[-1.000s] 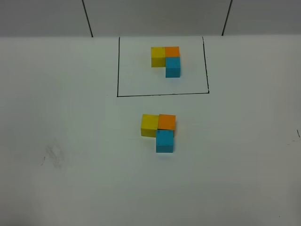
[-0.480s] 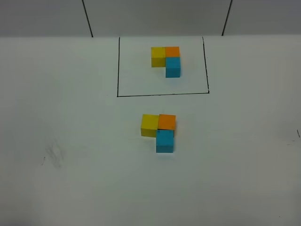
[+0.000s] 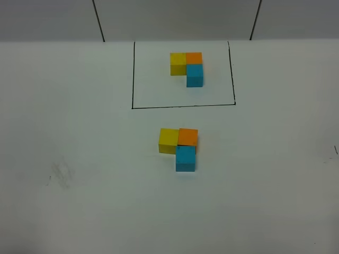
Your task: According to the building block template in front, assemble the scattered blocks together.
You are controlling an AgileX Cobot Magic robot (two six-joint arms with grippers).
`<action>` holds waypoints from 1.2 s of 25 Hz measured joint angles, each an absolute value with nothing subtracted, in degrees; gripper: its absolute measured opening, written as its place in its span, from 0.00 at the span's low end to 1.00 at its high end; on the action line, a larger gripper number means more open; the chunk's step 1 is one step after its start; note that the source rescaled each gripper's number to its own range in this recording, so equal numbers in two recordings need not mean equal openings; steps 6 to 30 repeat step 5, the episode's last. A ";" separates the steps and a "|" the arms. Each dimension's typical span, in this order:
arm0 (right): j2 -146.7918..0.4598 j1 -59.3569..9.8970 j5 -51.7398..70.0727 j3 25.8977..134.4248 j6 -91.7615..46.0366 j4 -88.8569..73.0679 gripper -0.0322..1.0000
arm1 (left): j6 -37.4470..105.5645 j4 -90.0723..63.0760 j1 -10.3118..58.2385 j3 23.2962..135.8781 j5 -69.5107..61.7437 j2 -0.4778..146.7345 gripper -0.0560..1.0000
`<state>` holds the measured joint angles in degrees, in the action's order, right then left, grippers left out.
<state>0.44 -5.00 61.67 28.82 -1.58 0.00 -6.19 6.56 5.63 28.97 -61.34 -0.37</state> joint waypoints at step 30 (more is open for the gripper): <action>0.44 -2.21 61.65 28.82 -1.58 0.00 0.47 | -6.19 6.56 5.63 28.97 -61.34 -0.37 0.71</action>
